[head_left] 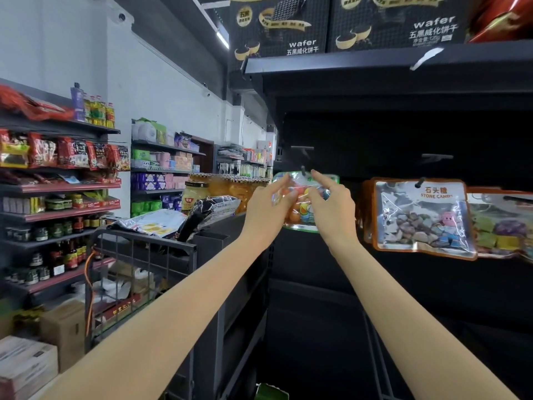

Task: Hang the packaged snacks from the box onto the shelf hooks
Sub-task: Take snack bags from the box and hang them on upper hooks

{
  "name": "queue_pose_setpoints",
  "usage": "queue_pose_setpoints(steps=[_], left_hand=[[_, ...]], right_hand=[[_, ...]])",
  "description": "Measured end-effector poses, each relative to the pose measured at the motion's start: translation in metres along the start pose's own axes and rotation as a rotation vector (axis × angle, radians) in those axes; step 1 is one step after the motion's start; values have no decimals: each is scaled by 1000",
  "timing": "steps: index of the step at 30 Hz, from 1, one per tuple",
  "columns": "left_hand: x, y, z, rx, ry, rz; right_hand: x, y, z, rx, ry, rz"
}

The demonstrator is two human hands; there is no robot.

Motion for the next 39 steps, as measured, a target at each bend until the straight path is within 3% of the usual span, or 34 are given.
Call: queue_pose_setpoints(steps=[6,11,15,21,24,27,31,39], left_hand=[[-43,26,-23,-235,-93,-35],[-81,60,-42,-310,-237,-168],[-96,75,-51,-301,-213,-190],[-96,76,-64,-379,-160,-147],[-86,62,-55,-439,-86,-58],[-71,43,-41,-491,58,15],[-40,10,-19,-541,177,62],[77,-87,-13,-666,113,127]], right_hand=[[-26,17,39,116,93,24],[-52,32,58,186,191,69],[-63,47,68,330,239,-16],[-66,50,83,273,175,20],[-58,46,78,391,95,41],[-46,39,68,352,35,48],[-18,38,35,339,-84,-48],[91,63,-46,155,-160,-241]])
Point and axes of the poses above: each hand's wrist, its own x-axis away from the middle knuckle, its own y-axis out of the palm, z = x × y, the point moved 3 cm from there along -x, towards the middle knuckle, and after that the axes turned 2 degrees about -y, right-handed, at the moved point
